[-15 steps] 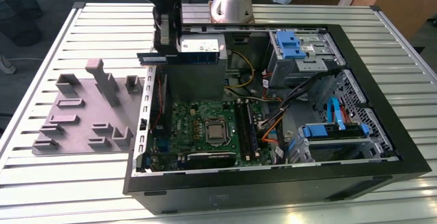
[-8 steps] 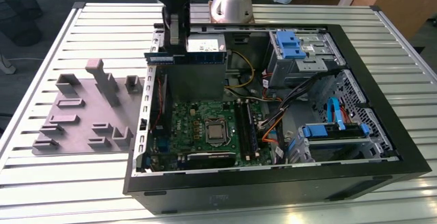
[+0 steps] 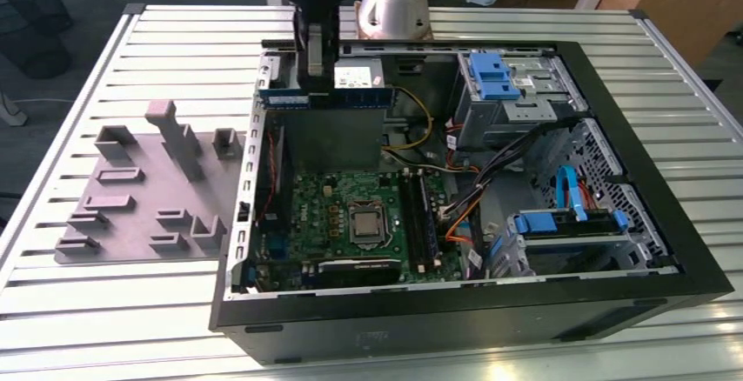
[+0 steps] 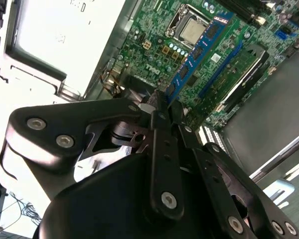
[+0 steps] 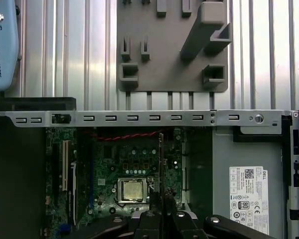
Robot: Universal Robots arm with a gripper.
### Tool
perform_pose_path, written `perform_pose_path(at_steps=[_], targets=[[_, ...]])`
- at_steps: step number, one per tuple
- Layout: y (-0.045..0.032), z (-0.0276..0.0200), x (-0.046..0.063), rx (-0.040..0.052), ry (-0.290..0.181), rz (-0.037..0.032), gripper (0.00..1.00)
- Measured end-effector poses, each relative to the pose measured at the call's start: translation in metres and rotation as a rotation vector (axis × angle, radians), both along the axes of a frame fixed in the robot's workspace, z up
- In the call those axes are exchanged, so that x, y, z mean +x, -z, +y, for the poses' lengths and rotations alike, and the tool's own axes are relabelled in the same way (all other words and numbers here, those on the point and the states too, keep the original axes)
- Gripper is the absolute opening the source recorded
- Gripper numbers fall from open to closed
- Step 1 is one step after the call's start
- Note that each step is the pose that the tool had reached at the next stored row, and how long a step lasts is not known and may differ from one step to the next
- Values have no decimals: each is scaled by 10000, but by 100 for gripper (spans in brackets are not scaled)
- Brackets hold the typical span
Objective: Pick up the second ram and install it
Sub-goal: 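Pick up the second ram and move it above second insertion slot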
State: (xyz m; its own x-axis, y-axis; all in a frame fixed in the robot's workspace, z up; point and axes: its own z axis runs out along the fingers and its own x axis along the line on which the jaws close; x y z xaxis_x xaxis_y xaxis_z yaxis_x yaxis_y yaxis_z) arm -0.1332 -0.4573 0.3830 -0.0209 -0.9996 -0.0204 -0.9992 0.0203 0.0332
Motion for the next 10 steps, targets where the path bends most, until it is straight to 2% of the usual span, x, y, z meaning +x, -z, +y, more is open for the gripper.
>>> perform_pose_path(at_steps=[10], targets=[[0,0,159,0,0,0,14]])
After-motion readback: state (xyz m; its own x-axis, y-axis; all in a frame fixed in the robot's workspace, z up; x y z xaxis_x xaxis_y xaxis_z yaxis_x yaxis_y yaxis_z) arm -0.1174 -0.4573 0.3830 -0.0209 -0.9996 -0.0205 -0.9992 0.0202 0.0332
